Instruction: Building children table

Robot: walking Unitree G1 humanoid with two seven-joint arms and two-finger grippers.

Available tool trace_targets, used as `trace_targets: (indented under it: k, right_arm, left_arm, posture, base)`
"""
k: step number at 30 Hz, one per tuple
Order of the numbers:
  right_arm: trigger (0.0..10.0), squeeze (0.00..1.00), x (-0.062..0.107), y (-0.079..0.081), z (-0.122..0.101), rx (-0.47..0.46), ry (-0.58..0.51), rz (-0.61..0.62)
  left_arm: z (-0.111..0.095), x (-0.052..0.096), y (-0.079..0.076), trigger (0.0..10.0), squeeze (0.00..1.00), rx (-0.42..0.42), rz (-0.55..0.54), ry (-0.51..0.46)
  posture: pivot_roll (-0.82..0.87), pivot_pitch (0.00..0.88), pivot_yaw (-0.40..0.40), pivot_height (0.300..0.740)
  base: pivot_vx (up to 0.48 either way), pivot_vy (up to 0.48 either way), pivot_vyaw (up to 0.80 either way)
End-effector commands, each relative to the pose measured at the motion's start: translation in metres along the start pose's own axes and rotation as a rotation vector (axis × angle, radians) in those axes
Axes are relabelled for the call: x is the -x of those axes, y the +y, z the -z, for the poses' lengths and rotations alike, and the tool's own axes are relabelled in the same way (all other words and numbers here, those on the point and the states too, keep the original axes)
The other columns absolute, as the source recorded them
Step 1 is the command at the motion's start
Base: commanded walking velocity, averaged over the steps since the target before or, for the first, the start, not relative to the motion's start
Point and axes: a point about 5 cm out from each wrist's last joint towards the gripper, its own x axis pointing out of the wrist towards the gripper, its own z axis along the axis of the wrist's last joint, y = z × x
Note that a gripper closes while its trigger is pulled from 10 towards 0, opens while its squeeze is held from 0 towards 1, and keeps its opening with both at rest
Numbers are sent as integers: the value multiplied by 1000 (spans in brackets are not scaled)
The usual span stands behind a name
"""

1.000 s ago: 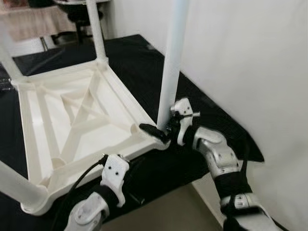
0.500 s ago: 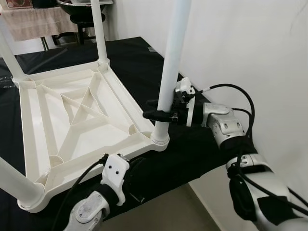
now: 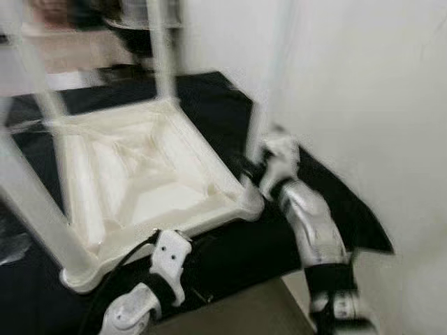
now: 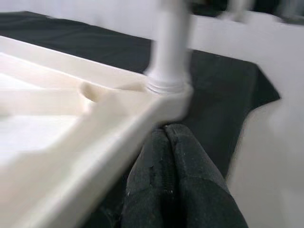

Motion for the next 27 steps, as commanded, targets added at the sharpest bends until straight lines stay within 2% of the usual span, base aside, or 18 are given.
trace_targets:
  k: [1, 3, 4, 5, 6, 7, 9, 10, 11, 12, 13, 14, 16, 21, 22, 24, 25, 27]
  right_arm:
    - [0, 0, 7, 20, 38, 59, 193, -109]
    - [0, 0, -2, 18, 37, 34, 196, -124]
    - [10000, 0, -9, 15, 34, 31, 184, -141]
    - [10000, 0, -13, 13, 32, 34, 172, -150]
    - [10000, 878, -19, 11, 25, -5, 130, -201]
    - [10000, 1000, -23, 12, 14, -38, 91, -262]
    - [10000, 1000, -25, 12, 4, -48, 57, -292]
    - [10000, 1000, -31, 11, -10, -62, 27, -425]
    - [10000, 1000, -33, 10, -13, -64, 23, -454]
    - [10000, 165, -36, 8, -13, -61, 38, -513]
    - [10000, 165, -36, 8, -13, -61, 38, -513]
    - [10000, 0, -39, 7, -14, -36, 49, -596]
    - [10000, 0, -44, 5, -17, 1, 78, -715]
    - [10000, 0, -49, 2, -32, 18, 85, -873]
    - [2157, 0, -50, 1, -37, 20, 75, -902]
    - [2157, 0, -50, 0, -40, 17, 69, -921]
    - [0, 0, -49, -4, -40, 7, 60, -923]
    - [0, 0, -46, -14, -37, -15, 47, -876]
  left_arm:
    - [2, -3, 1, 10000, 0, 14, 21, 7]
    - [2, -4, 1, 10000, 0, 11, 27, 7]
    - [2, -4, 1, 10000, 0, 11, 24, 7]
    - [2, -4, 1, 10000, 0, 11, 22, 6]
    - [2, -5, 1, 10000, 0, 7, 15, 5]
    - [2, -5, 2, 10000, 0, 3, 8, 5]
    - [2, -5, 2, 10000, 0, 0, 5, 5]
    - [1, -6, 3, 10000, 0, 0, 5, 3]
    - [1, -6, 4, 10000, 0, 1, 6, 2]
    - [-1, -8, 5, 10000, 0, 3, 3, -5]
    - [-1, -8, 5, 10000, 0, 3, 3, -5]
    - [-6, -11, 8, 10000, 0, 9, -5, -22]
    - [-12, -15, 13, 10000, 0, 25, -21, -43]
    - [-17, -17, 16, 10000, 0, 19, -35, -53]
    - [-15, -17, 15, 10000, 0, 6, -25, -42]
    - [-13, -17, 14, 10000, 0, -3, -18, -34]
    - [-9, -15, 12, 10000, 0, -19, -12, -12]
    - [-5, -10, 7, 10000, 0, -15, -2, 8]
  posture:
    - [-3, 80, -51, 740]
    - [-3, 80, -51, 740]
    - [7, 79, -57, 740]
    - [7, 79, -57, 740]
    - [11, 78, -57, 740]
    - [15, 77, -58, 740]
    - [21, 76, -57, 740]
    - [19, 79, -55, 740]
    - [19, 79, -55, 740]
    - [19, 80, -58, 740]
    - [19, 80, -58, 740]
    - [17, 90, -65, 740]
    - [20, 98, -79, 740]
    - [27, 80, -75, 740]
    - [33, 70, -73, 740]
    - [34, 76, -75, 740]
    - [39, 67, -68, 740]
    - [45, 77, -67, 740]
  base:
    - [0, 0, 0]
    - [0, 0, 0]
    - [0, 0, 0]
    - [0, 0, 0]
    - [0, 0, 0]
    - [0, 0, 0]
    - [0, 0, 0]
    - [0, 0, 0]
    - [0, 0, 0]
    - [0, 0, 0]
    - [0, 0, 0]
    - [0, 0, 0]
    - [0, 0, 0]
    - [0, 0, 0]
    - [0, 0, 0]
    - [0, 0, 0]
    - [0, 0, 0]
    - [0, 0, 0]
